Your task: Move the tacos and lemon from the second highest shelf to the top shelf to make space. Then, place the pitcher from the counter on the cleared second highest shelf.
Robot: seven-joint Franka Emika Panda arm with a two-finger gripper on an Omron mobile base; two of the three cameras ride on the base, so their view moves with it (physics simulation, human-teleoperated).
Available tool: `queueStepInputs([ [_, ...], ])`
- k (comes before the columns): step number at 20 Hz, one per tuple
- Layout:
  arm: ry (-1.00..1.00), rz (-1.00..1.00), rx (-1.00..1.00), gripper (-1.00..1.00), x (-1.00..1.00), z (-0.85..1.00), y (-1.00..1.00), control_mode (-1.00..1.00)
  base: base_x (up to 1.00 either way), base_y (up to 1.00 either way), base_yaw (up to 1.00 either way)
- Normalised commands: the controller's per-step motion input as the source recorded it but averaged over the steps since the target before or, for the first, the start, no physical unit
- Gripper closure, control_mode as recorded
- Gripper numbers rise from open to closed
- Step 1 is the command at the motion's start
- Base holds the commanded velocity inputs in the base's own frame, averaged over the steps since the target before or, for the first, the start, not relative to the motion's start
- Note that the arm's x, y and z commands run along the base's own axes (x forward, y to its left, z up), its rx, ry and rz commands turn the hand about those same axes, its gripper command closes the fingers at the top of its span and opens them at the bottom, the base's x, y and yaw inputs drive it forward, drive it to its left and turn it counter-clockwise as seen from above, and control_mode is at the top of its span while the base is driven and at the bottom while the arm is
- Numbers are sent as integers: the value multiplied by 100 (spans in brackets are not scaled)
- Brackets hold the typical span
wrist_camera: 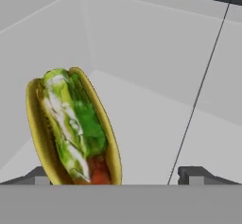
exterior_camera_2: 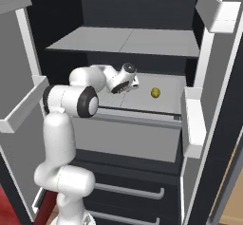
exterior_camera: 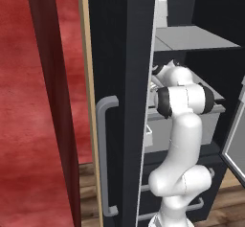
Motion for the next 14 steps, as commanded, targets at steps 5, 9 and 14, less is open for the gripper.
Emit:
queueStepInputs([
  [5, -1, 7, -5, 100, 0, -35, 56, -100, 0, 0, 0],
  [9, -1, 9, -7, 100, 0, -34, 58, -100, 0, 0, 0],
  [14, 0, 8, -2, 100, -3, -34, 29, -100, 0, 0, 0],
])
